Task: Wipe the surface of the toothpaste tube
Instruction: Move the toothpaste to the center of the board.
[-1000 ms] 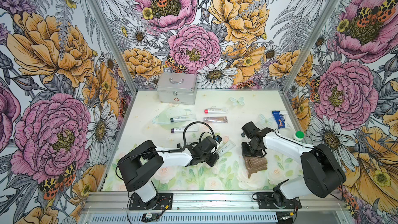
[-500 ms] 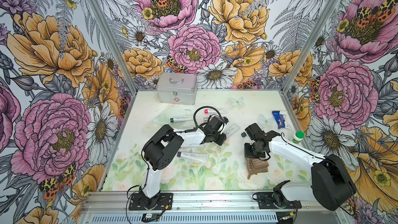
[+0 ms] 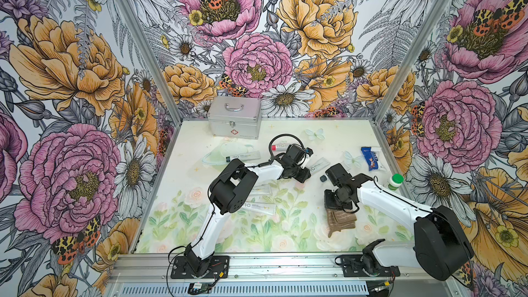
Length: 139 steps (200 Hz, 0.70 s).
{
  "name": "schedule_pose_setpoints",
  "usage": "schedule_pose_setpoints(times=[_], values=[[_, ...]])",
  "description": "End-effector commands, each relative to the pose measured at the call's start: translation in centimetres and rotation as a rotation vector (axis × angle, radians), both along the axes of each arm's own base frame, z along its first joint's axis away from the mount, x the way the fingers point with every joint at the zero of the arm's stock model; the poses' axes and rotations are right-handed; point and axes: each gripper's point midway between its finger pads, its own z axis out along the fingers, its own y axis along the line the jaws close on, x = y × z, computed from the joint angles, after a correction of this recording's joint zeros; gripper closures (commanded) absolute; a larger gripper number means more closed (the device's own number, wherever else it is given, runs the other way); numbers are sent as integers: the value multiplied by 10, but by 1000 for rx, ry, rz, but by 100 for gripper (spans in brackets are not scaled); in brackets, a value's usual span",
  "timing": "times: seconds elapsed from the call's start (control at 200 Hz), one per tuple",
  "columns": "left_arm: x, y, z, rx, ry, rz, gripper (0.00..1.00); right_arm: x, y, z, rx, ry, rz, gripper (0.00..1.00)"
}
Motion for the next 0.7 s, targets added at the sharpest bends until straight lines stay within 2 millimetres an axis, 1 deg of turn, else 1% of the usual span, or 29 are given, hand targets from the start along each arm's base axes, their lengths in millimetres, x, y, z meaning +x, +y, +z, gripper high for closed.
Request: schedule_pose_setpoints(times=[0.0,0.125,0.215,0.31,0.375,0.415,0.455,0.485,0.52,0.585,0.691], values=[[-10,-15,-3,-20,37,-50,69,3,-1,4,-4,-27,-7,100],[-14,-29,0,-36,37,-73,69,3,-2,4,-7,-30,-7,100],[-19,-36,-1,-43,45,-82,68,3,-1,3,-6,-28,-3,100],[-24,-38,2,-47,45,-87,67,3,-1,3,-5,-26,-4,100],[-24,-37,5,-47,41,-86,64,4,0,3,-1,-27,-1,100],[-22,-34,6,-43,36,-75,59,4,1,3,0,-25,1,100],[-20,-30,9,-40,32,-61,51,5,2,4,3,-24,1,100],[-16,-27,13,-44,28,-42,44,5,2,4,4,-25,3,100],[-10,-21,17,-46,25,-18,39,5,2,4,5,-24,4,100],[0,-11,28,-61,18,21,34,6,3,5,8,-28,5,100],[16,10,55,-106,-16,90,28,6,4,5,10,-24,9,100]])
